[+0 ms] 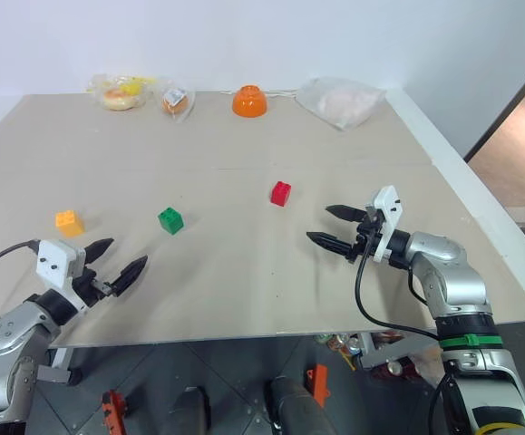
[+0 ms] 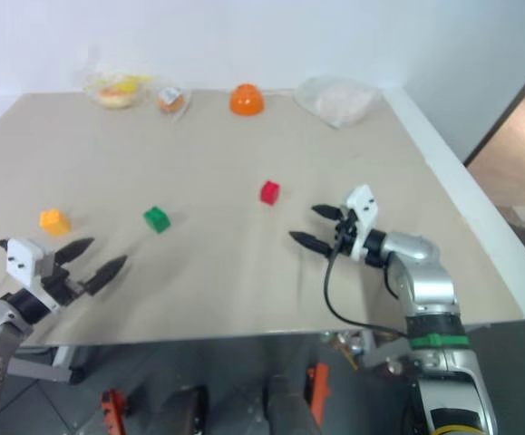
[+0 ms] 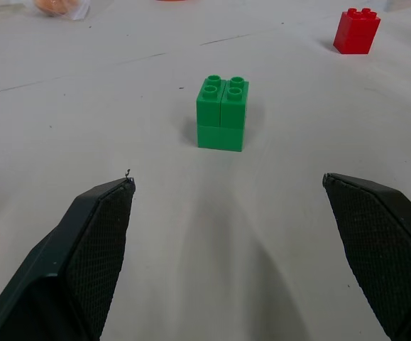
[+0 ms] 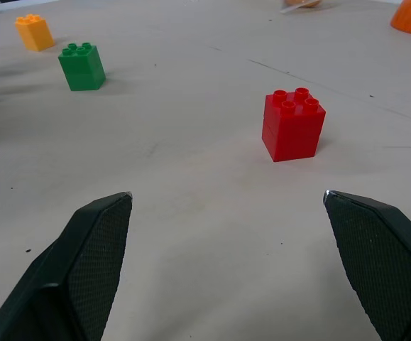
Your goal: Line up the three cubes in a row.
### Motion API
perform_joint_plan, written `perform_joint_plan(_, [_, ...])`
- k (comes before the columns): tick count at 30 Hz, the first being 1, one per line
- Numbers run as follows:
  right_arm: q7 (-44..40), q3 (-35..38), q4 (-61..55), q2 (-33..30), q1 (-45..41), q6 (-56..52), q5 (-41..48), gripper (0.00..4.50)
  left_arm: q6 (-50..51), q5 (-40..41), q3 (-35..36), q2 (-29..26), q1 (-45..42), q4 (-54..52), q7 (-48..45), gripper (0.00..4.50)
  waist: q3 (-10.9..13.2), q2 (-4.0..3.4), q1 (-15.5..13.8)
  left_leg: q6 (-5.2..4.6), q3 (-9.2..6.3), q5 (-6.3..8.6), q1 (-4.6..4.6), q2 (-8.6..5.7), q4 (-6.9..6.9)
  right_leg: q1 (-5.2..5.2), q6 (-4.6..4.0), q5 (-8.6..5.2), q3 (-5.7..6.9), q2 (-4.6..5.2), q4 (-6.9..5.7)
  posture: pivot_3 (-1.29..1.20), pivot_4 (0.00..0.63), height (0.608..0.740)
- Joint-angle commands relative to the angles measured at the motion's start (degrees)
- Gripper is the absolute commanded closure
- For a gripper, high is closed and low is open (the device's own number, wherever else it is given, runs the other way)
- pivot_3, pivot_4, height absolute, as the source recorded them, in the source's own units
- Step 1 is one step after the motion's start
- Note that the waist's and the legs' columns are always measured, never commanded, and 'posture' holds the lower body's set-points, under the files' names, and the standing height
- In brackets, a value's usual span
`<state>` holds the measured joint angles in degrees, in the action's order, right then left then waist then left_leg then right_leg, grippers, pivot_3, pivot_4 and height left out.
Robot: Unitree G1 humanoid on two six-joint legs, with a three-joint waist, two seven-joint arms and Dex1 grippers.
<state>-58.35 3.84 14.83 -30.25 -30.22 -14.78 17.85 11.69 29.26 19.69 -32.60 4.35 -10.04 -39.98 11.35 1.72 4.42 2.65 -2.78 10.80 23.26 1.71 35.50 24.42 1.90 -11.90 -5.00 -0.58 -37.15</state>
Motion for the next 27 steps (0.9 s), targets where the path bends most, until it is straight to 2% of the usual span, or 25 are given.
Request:
perform_joint_plan(1, [-0.08,-0.15,0.63,-0.01,-2.13,1.82,-0.07,0.00,-0.49,0.35,0.69,-0.03,0.61,-2.45,-0.23,0.11,0.00,0.00,0.02,0.00,0.01,0.00,0.00,0.00,0.01,0.00,0.00,0.00,-0.01,0.00,0.00,0.00,0.150,0.740])
perform_joint_plan(16, [0.17,-2.65,7.84,0.46,-5.17,7.14,-3.18,0.00,-2.35,0.81,0.10,0.92,4.12,-5.75,-2.68,0.11,-0.01,0.01,0.04,0.00,0.17,0.00,-0.06,-0.01,0.02,0.00,0.04,0.03,-0.21,0.00,0.00,0.00,0.150,0.740])
perform_joint_plan(22, [1.99,-4.32,16.73,1.48,-10.39,12.54,-7.09,0.00,-3.69,-2.14,-5.29,-1.90,2.52,-8.27,-8.25,0.11,-0.01,0.01,0.09,0.00,0.30,0.00,-0.07,-0.04,0.05,0.01,0.05,0.03,-0.37,-0.01,0.00,0.00,0.150,0.740])
perform_joint_plan(27, [4.55,-6.95,33.03,4.13,-19.42,19.88,-12.68,0.00,-0.86,1.03,-9.53,-3.00,-1.84,-11.46,-12.15,0.11,-0.01,0.02,0.24,0.00,0.41,0.00,-0.10,-0.04,0.06,0.02,0.11,0.08,-0.49,-0.02,0.00,0.00,0.150,0.740])
